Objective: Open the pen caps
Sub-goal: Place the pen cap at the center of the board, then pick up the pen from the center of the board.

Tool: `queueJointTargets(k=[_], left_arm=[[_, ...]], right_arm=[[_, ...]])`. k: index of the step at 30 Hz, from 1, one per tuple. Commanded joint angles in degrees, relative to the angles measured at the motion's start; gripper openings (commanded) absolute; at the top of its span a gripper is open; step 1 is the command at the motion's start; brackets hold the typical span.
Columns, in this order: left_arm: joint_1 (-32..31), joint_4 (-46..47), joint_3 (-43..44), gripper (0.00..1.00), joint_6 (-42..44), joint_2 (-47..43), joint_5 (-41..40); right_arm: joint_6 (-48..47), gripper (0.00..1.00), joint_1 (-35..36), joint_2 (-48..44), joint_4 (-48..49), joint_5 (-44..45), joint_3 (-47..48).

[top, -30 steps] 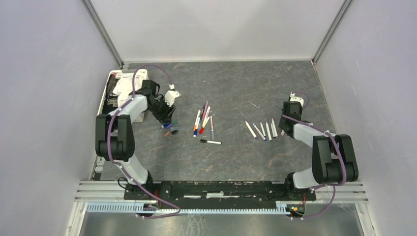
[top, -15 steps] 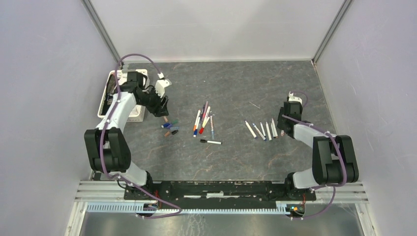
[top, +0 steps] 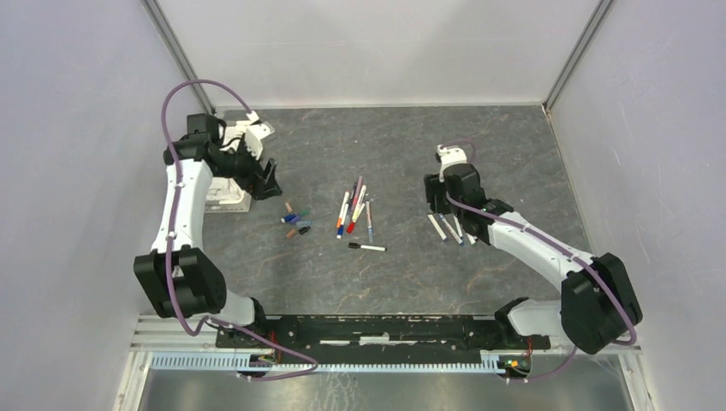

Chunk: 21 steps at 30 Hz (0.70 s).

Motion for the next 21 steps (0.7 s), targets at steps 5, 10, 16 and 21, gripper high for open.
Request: queueJointTargets(k=[5, 10, 16, 21], left_arm=[[7.5, -4.7, 6.1, 0.91, 0.3, -3.0, 7.3], [10.4, -6.8, 8.2, 0.93, 0.4, -2.5, 9.9], [11.2, -10.2, 9.5, 0.93, 2.7, -2.7, 10.2], [11.2, -13.2, 9.3, 0.99, 5.1, -3.6, 11.0]], right_arm=[[-13.5, 0.63, 13.8, 5.7, 3.3, -19.5, 4.4], [-19.0, 0.61, 21.8, 12.6, 4.6, -21.3, 5.2], [-20.5, 0.60, 24.3, 18.7, 5.7, -21.1, 7.2], [-21.2, 0.54, 25.3, 22.0, 5.8, -20.5, 8.8]])
